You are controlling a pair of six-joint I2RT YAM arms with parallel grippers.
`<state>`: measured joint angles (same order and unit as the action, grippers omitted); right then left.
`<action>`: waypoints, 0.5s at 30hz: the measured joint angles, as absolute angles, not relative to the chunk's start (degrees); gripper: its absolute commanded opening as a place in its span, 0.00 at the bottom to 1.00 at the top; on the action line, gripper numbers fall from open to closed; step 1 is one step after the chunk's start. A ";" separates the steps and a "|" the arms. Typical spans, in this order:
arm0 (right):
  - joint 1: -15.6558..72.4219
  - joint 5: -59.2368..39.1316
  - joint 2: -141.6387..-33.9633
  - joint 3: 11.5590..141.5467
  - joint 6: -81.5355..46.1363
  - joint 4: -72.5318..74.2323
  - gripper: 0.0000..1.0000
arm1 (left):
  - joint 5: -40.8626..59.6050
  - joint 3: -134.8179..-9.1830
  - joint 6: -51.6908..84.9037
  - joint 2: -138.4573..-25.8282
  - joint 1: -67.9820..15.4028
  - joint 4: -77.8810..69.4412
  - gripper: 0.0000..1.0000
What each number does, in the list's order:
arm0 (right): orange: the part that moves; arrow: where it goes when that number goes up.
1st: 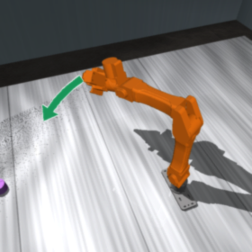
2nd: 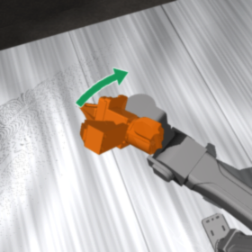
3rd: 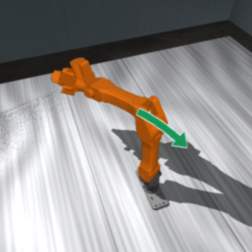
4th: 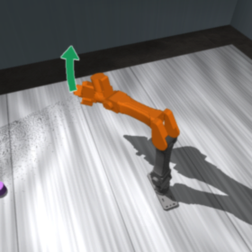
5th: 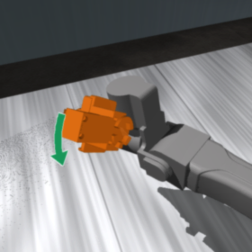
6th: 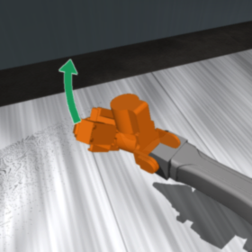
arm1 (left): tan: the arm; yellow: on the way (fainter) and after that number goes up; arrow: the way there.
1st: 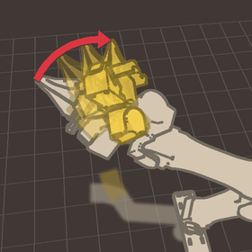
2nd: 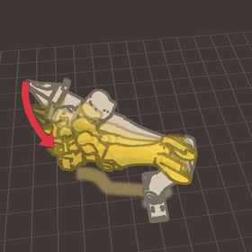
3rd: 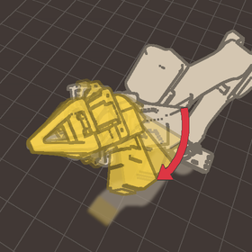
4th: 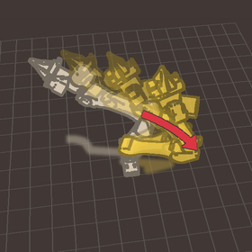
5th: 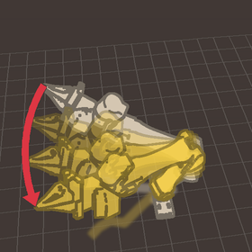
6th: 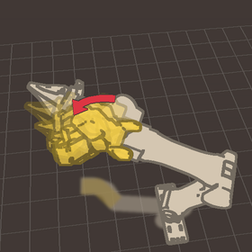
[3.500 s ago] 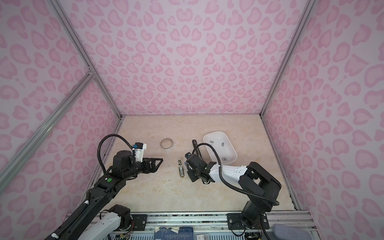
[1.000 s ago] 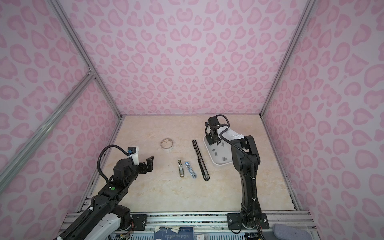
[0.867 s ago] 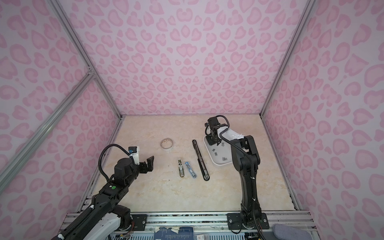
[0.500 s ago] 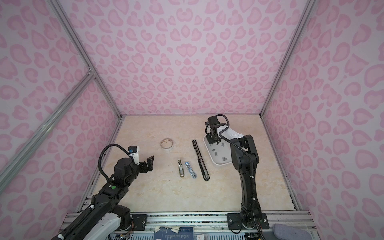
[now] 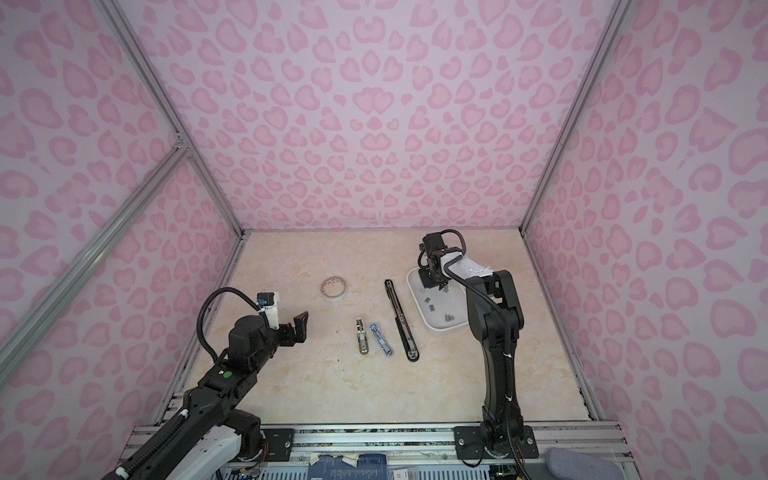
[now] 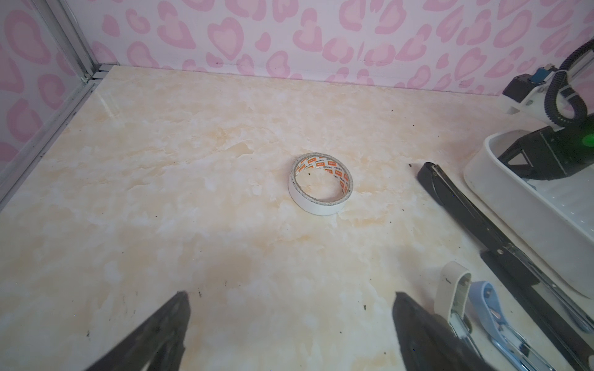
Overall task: Load the staples into the stapler
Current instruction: 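Lower the right gripper into the tray and close on a grey staple strip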
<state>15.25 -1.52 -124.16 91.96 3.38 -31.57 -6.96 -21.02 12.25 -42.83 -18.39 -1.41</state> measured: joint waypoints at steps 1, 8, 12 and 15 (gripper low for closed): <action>15.25 -1.52 -123.79 91.50 2.96 -31.66 0.33 | -6.85 -21.02 12.25 -42.81 -18.39 -1.41 0.99; 15.25 -1.32 -121.84 88.25 0.62 -31.70 0.32 | -6.39 -21.02 12.27 -42.41 -18.39 -1.41 0.99; 15.25 -1.26 -121.27 87.13 -0.43 -31.11 0.27 | -6.24 -21.02 12.29 -42.19 -18.39 -1.41 0.99; 15.25 -1.15 -121.16 86.87 -0.93 -31.00 0.26 | -6.15 -21.02 12.43 -42.06 -18.39 -1.41 0.99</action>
